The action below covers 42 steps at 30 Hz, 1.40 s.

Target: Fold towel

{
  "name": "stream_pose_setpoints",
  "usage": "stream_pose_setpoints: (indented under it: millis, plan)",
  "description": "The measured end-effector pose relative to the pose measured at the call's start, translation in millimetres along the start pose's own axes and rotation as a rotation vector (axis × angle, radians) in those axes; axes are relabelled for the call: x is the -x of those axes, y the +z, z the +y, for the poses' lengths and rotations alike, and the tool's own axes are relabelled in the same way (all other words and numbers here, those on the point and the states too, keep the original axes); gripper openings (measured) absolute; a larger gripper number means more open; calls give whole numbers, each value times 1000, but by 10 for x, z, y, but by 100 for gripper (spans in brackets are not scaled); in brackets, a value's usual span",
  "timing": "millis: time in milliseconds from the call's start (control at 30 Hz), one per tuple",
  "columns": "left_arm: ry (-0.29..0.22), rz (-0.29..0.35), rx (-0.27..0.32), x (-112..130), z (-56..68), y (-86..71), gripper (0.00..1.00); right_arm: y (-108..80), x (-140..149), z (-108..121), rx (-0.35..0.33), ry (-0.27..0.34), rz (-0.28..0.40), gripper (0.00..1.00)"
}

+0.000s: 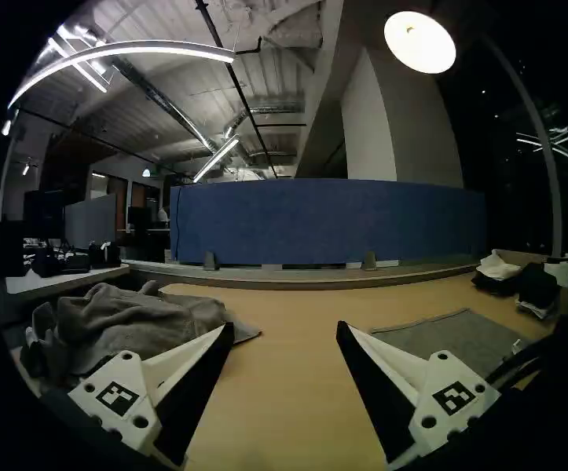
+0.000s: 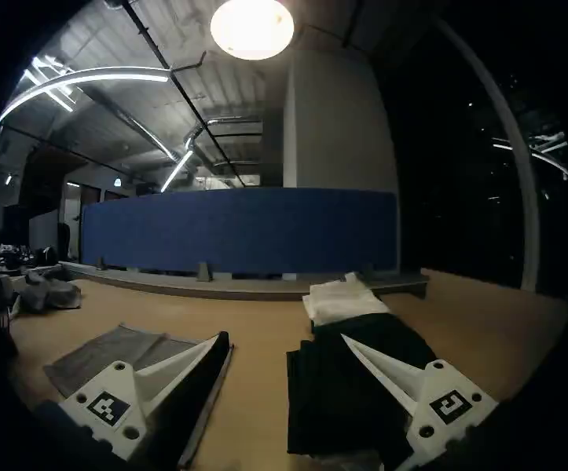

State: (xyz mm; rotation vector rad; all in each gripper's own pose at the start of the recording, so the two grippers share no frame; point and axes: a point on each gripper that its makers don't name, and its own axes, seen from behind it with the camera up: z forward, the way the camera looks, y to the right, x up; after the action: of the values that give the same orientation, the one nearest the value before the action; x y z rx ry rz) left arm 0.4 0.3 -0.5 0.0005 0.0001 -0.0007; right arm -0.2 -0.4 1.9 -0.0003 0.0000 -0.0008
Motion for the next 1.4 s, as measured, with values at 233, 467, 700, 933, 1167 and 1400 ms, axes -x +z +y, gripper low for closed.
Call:
stream_pose_setpoints:
  millis: [233, 467, 700, 933, 1167, 1400]
  plan:
    - [0, 0, 0, -3, 4, -3, 97, 5, 4, -39, -21, 0, 0, 100]
    - [0, 0, 0, -2, 7, -4, 97, 13, 4, -160, -84, 1, -1, 100]
    - [1, 0, 0, 1, 2, -9, 97, 12, -1, -157, -84, 0, 0, 100]
    - [1, 0, 1, 1, 7, -1, 97, 9, -8, -163, -86, 0, -2, 100]
    - [2, -1, 1, 0, 17, 4, 97, 19, -8, -137, -68, 0, 0, 100]
    - [1, 0, -4, 10, 5, -1, 97, 40, -4, -73, -36, -1, 1, 100]
